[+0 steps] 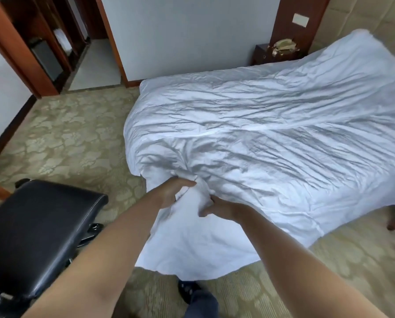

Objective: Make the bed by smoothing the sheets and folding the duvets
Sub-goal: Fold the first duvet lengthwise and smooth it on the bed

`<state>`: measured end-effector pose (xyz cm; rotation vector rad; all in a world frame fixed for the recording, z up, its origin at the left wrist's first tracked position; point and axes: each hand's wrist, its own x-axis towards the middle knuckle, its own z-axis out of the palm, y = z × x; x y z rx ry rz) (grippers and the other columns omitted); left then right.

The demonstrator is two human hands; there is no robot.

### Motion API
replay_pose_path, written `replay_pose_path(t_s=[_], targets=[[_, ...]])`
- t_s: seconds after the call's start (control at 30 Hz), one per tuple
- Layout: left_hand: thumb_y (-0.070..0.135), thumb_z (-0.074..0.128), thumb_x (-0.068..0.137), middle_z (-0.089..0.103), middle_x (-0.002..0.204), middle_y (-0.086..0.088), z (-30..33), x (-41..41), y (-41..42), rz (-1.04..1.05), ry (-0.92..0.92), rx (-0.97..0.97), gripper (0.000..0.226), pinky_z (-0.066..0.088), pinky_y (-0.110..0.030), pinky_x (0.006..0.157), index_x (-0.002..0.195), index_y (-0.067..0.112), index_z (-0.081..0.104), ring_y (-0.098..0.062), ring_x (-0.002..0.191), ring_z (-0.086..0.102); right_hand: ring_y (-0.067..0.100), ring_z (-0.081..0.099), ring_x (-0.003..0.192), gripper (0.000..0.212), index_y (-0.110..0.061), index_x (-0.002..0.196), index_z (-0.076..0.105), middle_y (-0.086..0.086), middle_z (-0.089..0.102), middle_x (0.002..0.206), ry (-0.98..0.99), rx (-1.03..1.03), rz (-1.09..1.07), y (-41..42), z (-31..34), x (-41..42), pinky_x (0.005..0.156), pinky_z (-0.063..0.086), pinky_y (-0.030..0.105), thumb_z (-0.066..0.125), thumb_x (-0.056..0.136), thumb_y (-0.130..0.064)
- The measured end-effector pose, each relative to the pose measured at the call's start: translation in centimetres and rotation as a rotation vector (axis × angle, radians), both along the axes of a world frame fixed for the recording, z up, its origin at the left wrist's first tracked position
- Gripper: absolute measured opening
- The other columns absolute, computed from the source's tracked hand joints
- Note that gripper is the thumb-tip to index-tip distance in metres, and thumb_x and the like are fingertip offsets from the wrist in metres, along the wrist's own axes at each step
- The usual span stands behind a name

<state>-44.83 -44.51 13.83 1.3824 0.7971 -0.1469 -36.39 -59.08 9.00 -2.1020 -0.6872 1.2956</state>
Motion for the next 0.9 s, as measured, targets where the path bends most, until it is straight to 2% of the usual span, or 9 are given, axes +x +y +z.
replay_pose_path(t_s=[0.1,0.2,0.33,0.47,0.5,0.57,0.67,0.77,0.9], targets=[[0.006,0.056,0.092,0.071,0.071,-0.001,1.4,-0.2,-0.6,-0.019,-0.057,-0.020,0.006,0.056,-0.027,0.068,0.090,0.008,0.062,-0.015,0.068,0.067,0.010,0.061,0.098,0.046,-0.012,0.115,0.061,-0.002,0.064,0.108,-0.168,-0.011,0.116,0.0,1.9,-1.6,0.088,0.051,0.033,0.075,0.072,-0.020],[0.015,0.066,0.087,0.071,0.102,-0.012,1.4,-0.9,-0.5,-0.043,-0.062,-0.004,0.023,0.049,-0.028,0.081,0.108,0.005,0.067,-0.022,0.096,0.067,0.029,0.054,0.119,0.042,-0.006,0.123,0.056,0.013,0.059,0.126,-0.520,-0.065,-0.026,-0.5,2.9,-1.9,0.095,0.042,0.032,0.057,0.089,-0.030],[0.016,0.081,0.074,0.064,0.125,0.004,-0.2,-2.8,0.3,-0.264,-0.031,0.064,0.059,0.044,-0.024,0.098,0.127,0.018,0.056,-0.011,0.118,0.057,0.030,0.057,0.116,0.033,-0.007,0.114,0.063,0.015,0.063,0.120,-0.469,-0.004,-0.254,-0.4,3.7,-1.4,0.090,0.044,0.030,0.055,0.085,-0.023],[0.033,0.094,0.054,0.054,0.133,0.016,-3.2,-4.6,-0.5,-0.408,0.229,0.047,0.095,0.032,-0.036,0.112,0.135,0.029,0.043,-0.009,0.128,0.045,0.031,0.063,0.103,0.030,-0.007,0.094,0.068,0.015,0.070,0.103,-0.432,0.141,-0.409,0.4,5.1,-1.3,0.083,0.047,0.033,0.053,0.077,-0.026],[0.036,0.094,0.052,0.057,0.132,0.015,-3.5,-5.0,-0.9,-0.418,0.251,0.015,0.098,0.032,-0.040,0.113,0.136,0.029,0.045,-0.011,0.128,0.047,0.031,0.063,0.101,0.023,-0.009,0.089,0.067,0.015,0.070,0.101,-0.442,0.174,-0.413,0.5,5.0,-1.3,0.081,0.047,0.033,0.054,0.078,-0.024],[0.027,0.089,0.064,0.064,0.125,0.004,-3.2,-5.5,-1.6,-0.375,0.215,-0.038,0.077,0.039,-0.042,0.109,0.131,0.021,0.053,-0.017,0.120,0.057,0.031,0.063,0.100,0.013,-0.013,0.090,0.067,0.013,0.069,0.100,-0.466,0.193,-0.355,0.3,4.9,-1.4,0.081,0.048,0.033,0.058,0.082,-0.018],[0.015,0.076,0.079,0.066,0.116,-0.014,-1.7,-4.4,-2.2,-0.152,0.153,-0.035,0.040,0.046,-0.049,0.101,0.116,0.008,0.061,-0.031,0.109,0.062,0.027,0.055,0.117,0.039,-0.018,0.119,0.059,0.006,0.062,0.121,-0.498,0.142,-0.224,-0.7,4.2,-1.3,0.096,0.046,0.036,0.066,0.082,-0.028],[0.016,0.059,0.091,0.058,0.093,-0.014,0.5,-3.1,-3.1,-0.010,0.240,0.028,0.006,0.053,-0.043,0.080,0.091,0.011,0.055,-0.029,0.082,0.059,0.023,0.022,0.141,0.069,-0.030,0.144,0.037,-0.001,0.033,0.150,-0.629,0.031,-0.184,-2.2,3.9,-1.8,0.113,0.023,0.038,0.065,0.083,-0.047],[0.013,0.046,0.097,0.056,0.079,-0.009,1.7,-2.4,-2.0,0.214,0.139,-0.209,0.020,0.046,-0.035,0.075,0.080,0.009,0.056,-0.022,0.072,0.054,0.027,0.007,0.145,0.106,-0.033,0.152,0.009,0.002,0.011,0.159,-0.472,-0.068,-0.023,-3.8,3.3,-2.9,0.116,0.016,0.044,0.069,0.071,-0.064]])
